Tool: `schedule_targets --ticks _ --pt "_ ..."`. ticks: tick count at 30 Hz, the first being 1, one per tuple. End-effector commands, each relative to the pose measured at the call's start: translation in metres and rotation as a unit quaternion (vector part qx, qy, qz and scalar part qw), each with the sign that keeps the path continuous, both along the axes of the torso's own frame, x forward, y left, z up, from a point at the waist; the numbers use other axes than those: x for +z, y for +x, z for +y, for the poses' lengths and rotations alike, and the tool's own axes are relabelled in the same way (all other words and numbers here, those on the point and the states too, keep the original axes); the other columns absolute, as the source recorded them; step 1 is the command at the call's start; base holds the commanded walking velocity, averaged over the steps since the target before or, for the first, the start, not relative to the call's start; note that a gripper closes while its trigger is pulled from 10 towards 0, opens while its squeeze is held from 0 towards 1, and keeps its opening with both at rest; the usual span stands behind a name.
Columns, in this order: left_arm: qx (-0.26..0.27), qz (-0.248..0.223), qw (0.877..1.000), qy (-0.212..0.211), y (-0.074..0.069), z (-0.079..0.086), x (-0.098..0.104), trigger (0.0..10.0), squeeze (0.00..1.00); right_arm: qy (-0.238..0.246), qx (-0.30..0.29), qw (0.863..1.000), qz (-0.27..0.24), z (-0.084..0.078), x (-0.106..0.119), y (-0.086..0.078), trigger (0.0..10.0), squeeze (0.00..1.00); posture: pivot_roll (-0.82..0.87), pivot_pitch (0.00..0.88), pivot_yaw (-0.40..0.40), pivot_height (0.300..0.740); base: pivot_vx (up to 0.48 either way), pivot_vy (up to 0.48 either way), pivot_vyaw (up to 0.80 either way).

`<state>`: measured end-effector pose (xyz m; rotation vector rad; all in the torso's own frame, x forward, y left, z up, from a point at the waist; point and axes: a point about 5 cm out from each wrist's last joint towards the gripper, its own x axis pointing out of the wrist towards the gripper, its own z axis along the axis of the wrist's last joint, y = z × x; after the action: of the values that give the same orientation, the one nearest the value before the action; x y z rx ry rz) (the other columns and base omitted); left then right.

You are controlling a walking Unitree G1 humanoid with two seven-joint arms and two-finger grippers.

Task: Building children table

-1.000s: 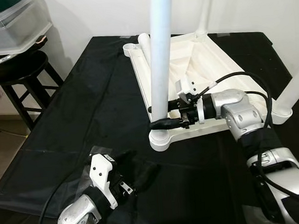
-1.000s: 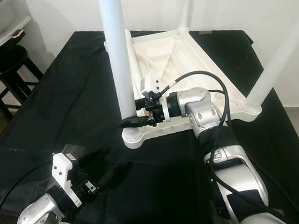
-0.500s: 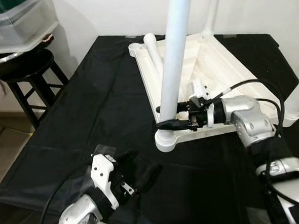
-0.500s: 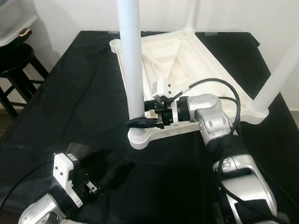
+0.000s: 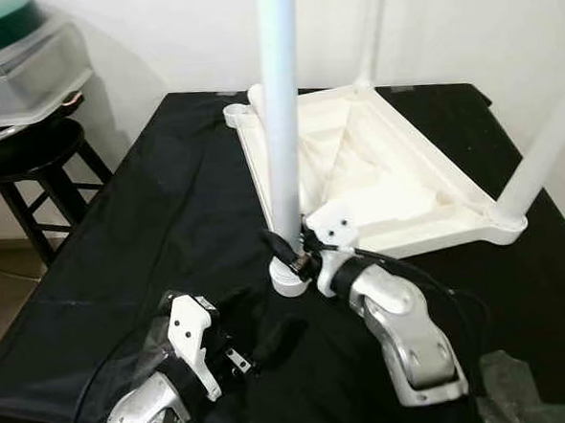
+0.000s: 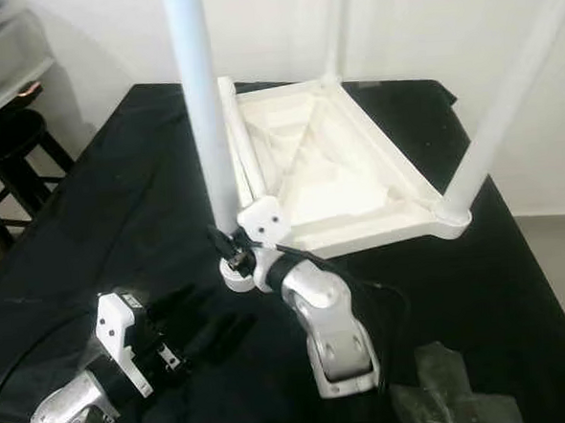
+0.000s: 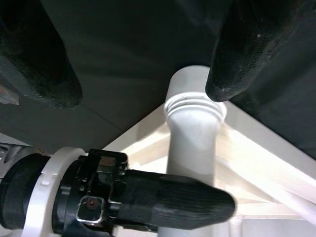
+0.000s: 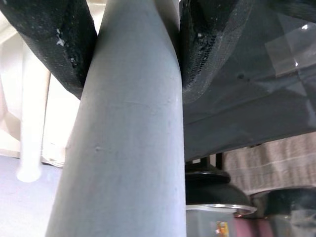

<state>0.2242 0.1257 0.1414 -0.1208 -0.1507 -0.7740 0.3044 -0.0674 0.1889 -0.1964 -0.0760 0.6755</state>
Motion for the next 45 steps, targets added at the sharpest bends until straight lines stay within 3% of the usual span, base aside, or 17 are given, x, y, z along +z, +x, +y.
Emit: schedule_targets --ticks 1,6,7,9,10,13,15,16,17,18,21,25,34,36,37,38,45 --pt "0.012 0.01 1.0 0.002 0.0 0.003 -0.005 10.0 0.0 -0.052 -0.023 0.995 0.077 -0.008 -0.034 0.003 10.0 0.0 0.01 0.197 0.009 0.74 0.0 0.0 0.0" --pt "0.015 0.01 1.0 0.0 0.001 0.003 -0.004 10.0 0.0 -0.043 -0.01 0.996 0.08 -0.007 -0.028 0.001 10.0 0.0 0.01 0.197 0.011 0.74 0.0 0.0 0.0" --pt "0.014 0.01 1.0 -0.001 0.001 0.002 -0.004 10.0 0.0 -0.031 0.023 0.996 0.077 -0.004 -0.021 -0.002 10.0 1.0 0.01 0.196 0.011 0.74 0.0 0.0 0.0" --pt "0.012 0.01 1.0 -0.002 0.001 0.002 -0.004 10.0 0.0 -0.015 0.052 0.996 0.067 -0.001 -0.011 -0.005 10.0 1.0 0.0 0.195 0.013 0.74 0.0 0.0 0.0" --pt "0.012 0.01 1.0 -0.002 0.001 0.002 -0.004 10.0 0.0 -0.015 0.052 0.996 0.067 -0.001 -0.011 -0.005 10.0 1.0 0.0 0.195 0.013 0.74 0.0 0.0 0.0" --pt "0.01 0.011 1.0 -0.003 0.002 0.001 -0.004 10.0 0.0 -0.005 0.132 0.991 0.034 -0.001 0.01 -0.006 10.0 1.0 0.0 0.193 0.014 0.74 0.0 0.0 0.0" --pt "0.009 0.01 1.0 -0.003 0.002 0.0 -0.004 10.0 0.0 -0.016 0.203 0.979 0.009 -0.014 0.025 0.001 10.0 1.0 0.01 0.19 0.008 0.74 0.0 0.0 0.0" --pt "0.009 0.01 1.0 -0.003 0.002 0.0 -0.004 10.0 0.0 -0.016 0.203 0.979 0.009 -0.014 0.025 0.001 10.0 1.0 0.01 0.19 0.008 0.74 0.0 0.0 0.0" --pt "0.01 0.01 1.0 -0.003 0.002 -0.001 -0.004 10.0 0.0 -0.043 0.256 0.966 -0.004 -0.027 0.034 0.007 10.0 0.0 0.02 0.19 0.004 0.74 0.0 0.0 0.0" --pt "0.011 0.009 1.0 -0.003 0.001 0.0 -0.004 10.0 0.0 -0.058 0.286 0.956 -0.002 -0.032 0.038 0.01 10.0 0.0 0.03 0.19 0.004 0.74 0.0 0.0 0.0" --pt "0.012 0.009 1.0 -0.002 0.001 0.0 -0.004 10.0 0.0 -0.067 0.305 0.95 0.0 -0.035 0.04 0.012 10.0 0.0 0.03 0.192 0.005 0.74 0.0 0.0 0.0" --pt "0.014 0.01 1.0 -0.001 0.0 0.001 -0.004 10.0 0.0 -0.086 0.387 0.918 0.015 -0.039 0.052 0.02 10.0 0.0 0.04 0.193 0.009 0.74 0.0 0.0 0.0" --pt "0.012 0.011 1.0 0.003 -0.001 0.001 -0.005 10.0 0.0 -0.092 0.446 0.89 0.036 -0.034 0.058 0.031 10.0 0.0 0.06 0.188 0.008 0.74 0.0 0.0 0.0" --pt "0.013 0.012 1.0 0.003 -0.002 0.0 -0.006 10.0 0.0 -0.09 0.458 0.883 0.041 -0.032 0.058 0.032 4.0 0.0 0.06 0.185 0.007 0.74 0.0 0.0 0.0" --pt "0.013 0.012 1.0 0.003 -0.002 0.0 -0.006 10.0 0.0 -0.091 0.463 0.88 0.043 -0.032 0.058 0.033 4.0 0.0 0.06 0.184 0.007 0.74 0.0 0.0 0.0" --pt "0.013 0.012 1.0 0.003 -0.002 0.0 -0.006 10.0 0.0 -0.091 0.468 0.878 0.045 -0.032 0.058 0.033 0.0 0.0 0.06 0.183 0.005 0.74 0.0 0.0 0.0" --pt "0.013 0.012 1.0 0.002 -0.003 -0.001 -0.006 10.0 0.0 -0.09 0.478 0.872 0.051 -0.036 0.056 0.037 0.0 0.0 0.05 0.176 0.005 0.74 0.0 0.0 0.0"
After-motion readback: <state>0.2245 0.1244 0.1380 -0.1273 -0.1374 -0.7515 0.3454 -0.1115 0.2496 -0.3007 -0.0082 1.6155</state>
